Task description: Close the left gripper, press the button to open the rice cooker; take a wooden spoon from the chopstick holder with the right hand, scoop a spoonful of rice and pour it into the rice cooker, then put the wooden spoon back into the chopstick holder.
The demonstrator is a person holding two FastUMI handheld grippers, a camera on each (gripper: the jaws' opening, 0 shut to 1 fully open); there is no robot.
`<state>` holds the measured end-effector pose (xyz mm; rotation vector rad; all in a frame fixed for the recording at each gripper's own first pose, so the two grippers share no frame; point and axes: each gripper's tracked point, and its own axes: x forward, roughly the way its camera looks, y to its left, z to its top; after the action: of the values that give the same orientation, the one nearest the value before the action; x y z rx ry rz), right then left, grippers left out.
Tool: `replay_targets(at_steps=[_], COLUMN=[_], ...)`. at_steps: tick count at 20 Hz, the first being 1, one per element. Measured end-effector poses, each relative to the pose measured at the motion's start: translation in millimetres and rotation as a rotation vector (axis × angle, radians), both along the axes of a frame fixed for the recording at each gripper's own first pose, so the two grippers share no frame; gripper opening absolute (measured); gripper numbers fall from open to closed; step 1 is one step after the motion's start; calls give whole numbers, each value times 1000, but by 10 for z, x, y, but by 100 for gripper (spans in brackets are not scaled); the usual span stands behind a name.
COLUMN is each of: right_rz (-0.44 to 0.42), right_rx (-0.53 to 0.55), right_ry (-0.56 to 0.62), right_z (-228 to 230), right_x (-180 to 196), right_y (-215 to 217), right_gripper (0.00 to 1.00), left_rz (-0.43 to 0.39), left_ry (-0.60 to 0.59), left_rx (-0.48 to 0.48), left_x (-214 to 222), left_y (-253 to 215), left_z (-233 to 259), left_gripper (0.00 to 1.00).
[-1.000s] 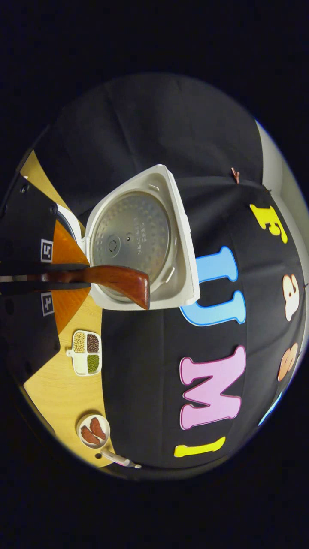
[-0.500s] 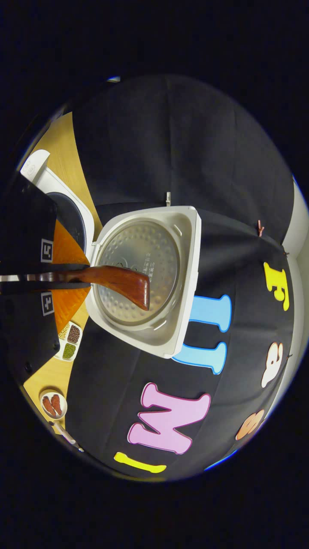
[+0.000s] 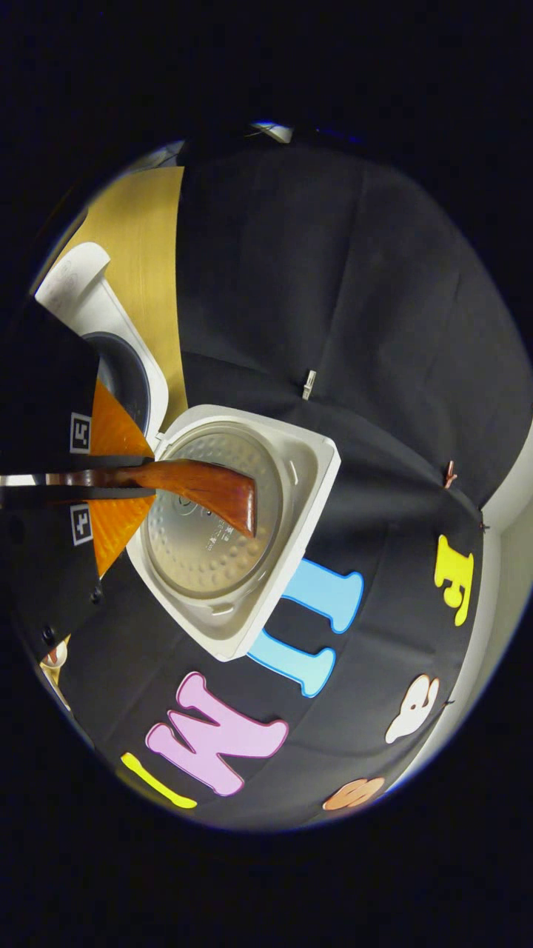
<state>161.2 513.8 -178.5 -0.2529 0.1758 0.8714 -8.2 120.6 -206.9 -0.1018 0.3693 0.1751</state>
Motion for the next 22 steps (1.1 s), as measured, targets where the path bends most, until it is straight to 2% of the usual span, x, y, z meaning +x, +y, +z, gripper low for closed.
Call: replay_targets(at_steps=[7,8,9,11,15,19,22], right_rz=[77,81,82,80,42,-54,-133], right_rx=[-74,-78,-82,-82,37,229,375], right_ry=[-135,-151,-164,-150,30,270,384], right_z=[94,119,128,116,130,216,411], right_x=[-126,-133,-127,-137,-128,-49,14], right_y=[46,42,40,21,-49,-307,-653], right_gripper=[10,14,10,10,10,10,10], left_rz=[7,6,6,5,3,-5,-8], left_ry=[7,7,6,6,10,9,-2], left_rx=[-2,-3,-2,2,18,24,27], left_x=[-8,-6,-2,1,-27,-50,-47], left_y=[3,-6,-7,-20,-53,-129,-181], left_z=[-22,-17,-18,-5,-5,27,77], left_gripper=[95,95,95,95,95,96,95])
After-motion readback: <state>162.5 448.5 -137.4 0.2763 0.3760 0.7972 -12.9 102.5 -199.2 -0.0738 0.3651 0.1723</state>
